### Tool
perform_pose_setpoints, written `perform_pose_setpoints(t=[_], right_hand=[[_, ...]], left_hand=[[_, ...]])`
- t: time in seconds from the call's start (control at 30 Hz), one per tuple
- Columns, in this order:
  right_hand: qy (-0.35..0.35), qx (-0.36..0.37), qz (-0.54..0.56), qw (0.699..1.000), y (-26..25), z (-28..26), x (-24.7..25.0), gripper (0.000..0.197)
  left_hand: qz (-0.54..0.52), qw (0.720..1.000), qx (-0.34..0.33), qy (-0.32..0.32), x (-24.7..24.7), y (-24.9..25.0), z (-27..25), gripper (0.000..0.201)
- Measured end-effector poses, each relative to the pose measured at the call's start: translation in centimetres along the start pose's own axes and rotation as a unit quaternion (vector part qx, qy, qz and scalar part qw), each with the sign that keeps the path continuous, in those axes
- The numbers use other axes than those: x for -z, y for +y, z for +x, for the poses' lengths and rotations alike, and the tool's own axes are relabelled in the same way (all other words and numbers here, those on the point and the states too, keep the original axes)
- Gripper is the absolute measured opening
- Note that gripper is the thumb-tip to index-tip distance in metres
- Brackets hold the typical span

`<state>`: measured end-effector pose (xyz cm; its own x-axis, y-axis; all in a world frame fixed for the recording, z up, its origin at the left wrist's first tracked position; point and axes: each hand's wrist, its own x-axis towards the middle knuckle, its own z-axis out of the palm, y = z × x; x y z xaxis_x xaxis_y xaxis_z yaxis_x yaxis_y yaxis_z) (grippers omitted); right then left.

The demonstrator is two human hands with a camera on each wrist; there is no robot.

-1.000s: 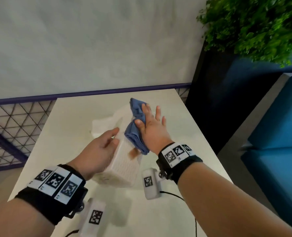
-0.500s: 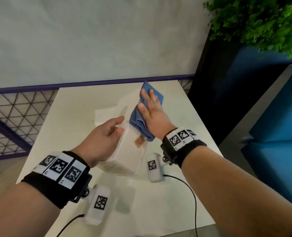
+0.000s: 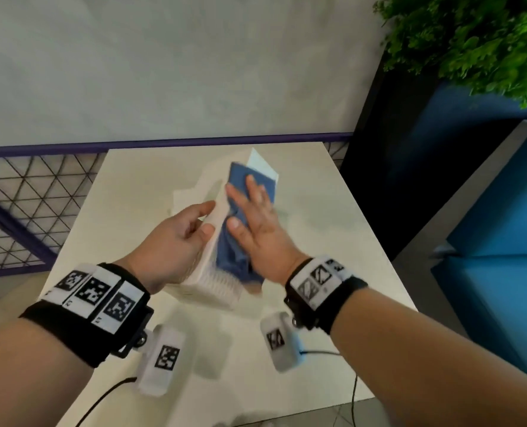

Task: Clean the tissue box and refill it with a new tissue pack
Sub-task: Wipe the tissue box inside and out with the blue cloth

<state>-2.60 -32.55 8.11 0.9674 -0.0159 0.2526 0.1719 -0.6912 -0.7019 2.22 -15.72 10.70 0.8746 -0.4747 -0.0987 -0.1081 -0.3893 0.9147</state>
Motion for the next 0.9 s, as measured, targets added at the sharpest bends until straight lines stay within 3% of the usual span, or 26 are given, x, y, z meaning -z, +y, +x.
perform_pose_setpoints(t=[0.07,0.27,0.4,0.53,0.6,0.67,0.73,0.8,0.9], right_hand=[[0.047,-0.047,0.010,0.998,1.2,2.2,1.5,0.054],[0.088,-0.173,0.096,0.976,2.9,3.4,3.3,0.053],[0.091,-0.331,0.181,0.922,3.1,2.7,3.9,0.056],[0.121,-0.408,0.312,0.850,3.3,1.6,4.1,0.029],[0.160,-0.425,0.344,0.822,2.9,1.4,3.6,0.020],[0.192,-0.437,0.365,0.800,2.4,1.3,2.8,0.023],[0.205,-0.450,0.391,0.776,1.6,1.2,1.6,0.025],[0.213,-0.456,0.430,0.750,0.8,1.4,0.4,0.022],[0.203,-0.433,0.476,0.738,-0.7,1.5,-0.7,0.030]], left_hand=[[0.001,1.000,-0.009,-0.020,-0.4,-0.1,-0.6,0.042],[0.068,0.994,-0.041,-0.074,-0.5,-0.7,-1.9,0.046],[0.168,0.976,-0.065,-0.122,0.6,-1.9,-2.0,0.050],[0.187,0.958,-0.061,-0.211,1.8,-1.9,-1.9,0.046],[0.273,0.933,-0.057,-0.227,2.5,-1.5,-1.3,0.043],[0.419,0.883,-0.059,-0.202,2.7,-1.1,-0.8,0.052],[0.501,0.845,-0.081,-0.171,1.6,-0.5,-1.2,0.090],[0.538,0.826,-0.122,-0.118,-0.8,-0.3,-2.0,0.115],[0.545,0.822,-0.164,0.027,-3.3,-1.3,-2.0,0.112]])
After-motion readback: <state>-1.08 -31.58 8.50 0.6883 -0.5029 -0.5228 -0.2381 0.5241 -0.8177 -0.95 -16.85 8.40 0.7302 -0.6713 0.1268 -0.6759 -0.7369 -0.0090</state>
